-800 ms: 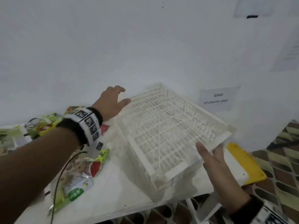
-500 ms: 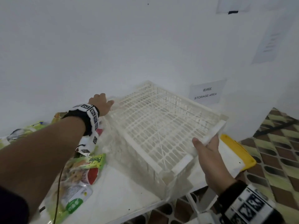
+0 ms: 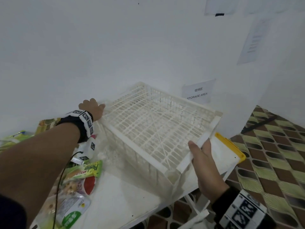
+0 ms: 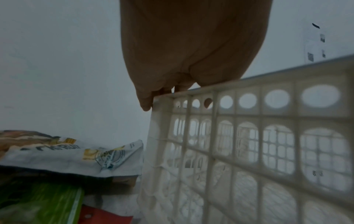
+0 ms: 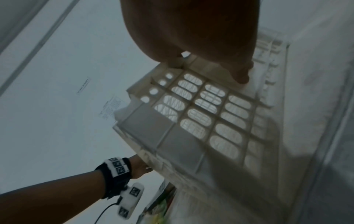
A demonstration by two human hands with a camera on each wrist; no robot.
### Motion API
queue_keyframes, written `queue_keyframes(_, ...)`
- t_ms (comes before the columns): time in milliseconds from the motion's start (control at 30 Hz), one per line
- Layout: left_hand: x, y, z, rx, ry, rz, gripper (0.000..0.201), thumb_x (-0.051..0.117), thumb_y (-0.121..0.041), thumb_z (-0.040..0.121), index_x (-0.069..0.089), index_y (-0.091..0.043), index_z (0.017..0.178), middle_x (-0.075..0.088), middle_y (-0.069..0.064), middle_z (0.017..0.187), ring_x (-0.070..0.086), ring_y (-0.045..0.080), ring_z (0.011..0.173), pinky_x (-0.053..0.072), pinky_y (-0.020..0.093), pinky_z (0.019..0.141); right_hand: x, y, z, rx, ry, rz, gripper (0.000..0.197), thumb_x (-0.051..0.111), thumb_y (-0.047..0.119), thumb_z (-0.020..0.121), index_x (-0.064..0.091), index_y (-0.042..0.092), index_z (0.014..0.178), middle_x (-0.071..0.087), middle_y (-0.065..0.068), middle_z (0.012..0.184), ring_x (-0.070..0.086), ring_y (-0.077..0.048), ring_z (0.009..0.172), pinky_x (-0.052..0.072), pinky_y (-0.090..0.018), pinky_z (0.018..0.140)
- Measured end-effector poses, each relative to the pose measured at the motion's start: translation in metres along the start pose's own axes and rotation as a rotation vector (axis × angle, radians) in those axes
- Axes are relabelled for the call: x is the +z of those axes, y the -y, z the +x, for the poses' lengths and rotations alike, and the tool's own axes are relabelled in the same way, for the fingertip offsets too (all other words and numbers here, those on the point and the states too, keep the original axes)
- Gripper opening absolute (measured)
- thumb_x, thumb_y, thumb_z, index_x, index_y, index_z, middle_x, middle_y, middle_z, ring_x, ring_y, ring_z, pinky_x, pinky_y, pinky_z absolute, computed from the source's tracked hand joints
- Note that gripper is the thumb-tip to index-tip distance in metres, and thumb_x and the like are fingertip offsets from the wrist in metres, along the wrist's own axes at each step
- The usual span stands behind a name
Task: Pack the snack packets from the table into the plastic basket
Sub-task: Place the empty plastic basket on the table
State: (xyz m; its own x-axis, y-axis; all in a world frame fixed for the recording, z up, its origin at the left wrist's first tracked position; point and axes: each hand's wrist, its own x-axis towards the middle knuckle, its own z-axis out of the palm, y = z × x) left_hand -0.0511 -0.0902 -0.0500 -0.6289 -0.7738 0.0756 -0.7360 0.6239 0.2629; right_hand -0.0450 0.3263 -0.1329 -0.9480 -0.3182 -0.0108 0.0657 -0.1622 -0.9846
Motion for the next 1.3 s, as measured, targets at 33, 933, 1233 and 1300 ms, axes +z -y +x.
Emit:
queue_keyframes(33,-0.002,0.003,0.003,-0.015,0.005,-0.042,0.06,0.047,-0.051,0.099,0.058,0.004,0.121,0.061,0.027,0.122,0.058,0.045,0.111,0.046,0.047,0.097,-0.003,0.002,0.005,-0.014,-0.018,-0.003,0.069,0.057,0.052,0.092,0.024,0.054,0.152,0.04,0.02,0.156,0.044,-0.012,0.142,0.037,-0.051,0.117)
queue_keyframes(933,-0.035,-0.018,-0.151,-0.257,-0.275,-0.457,0.037,0.065,-0.033,0.095,0.066,-0.008,0.122,0.064,0.013,0.128,0.061,0.037,0.113,0.049,0.042,0.095,-0.08,0.091,0.177,0.052,0.184,-0.105,0.022,0.047,0.03,0.104,0.065,0.023,0.093,0.07,-0.008,0.102,0.066,-0.022,0.089,0.048,-0.036,0.08)
queue_keyframes(1233,-0.006,-0.032,-0.19,-0.403,-0.312,-0.39,0.033,0.06,-0.034,0.098,0.065,-0.01,0.119,0.067,0.014,0.12,0.061,0.036,0.109,0.05,0.048,0.097,-0.077,0.078,0.21,0.061,0.275,-0.165,0.023,0.047,0.027,0.104,0.068,0.017,0.107,0.074,-0.006,0.109,0.07,-0.024,0.098,0.05,-0.035,0.077)
queue_keyframes(1300,-0.001,-0.037,-0.194,-0.42,-0.327,-0.398,0.026,0.06,-0.033,0.098,0.065,-0.01,0.109,0.067,0.009,0.11,0.061,0.033,0.104,0.051,0.049,0.097,-0.078,0.074,0.212,0.048,0.286,-0.166,0.022,0.047,0.027,0.106,0.068,0.026,0.11,0.073,0.001,0.113,0.069,-0.016,0.101,0.05,-0.032,0.077)
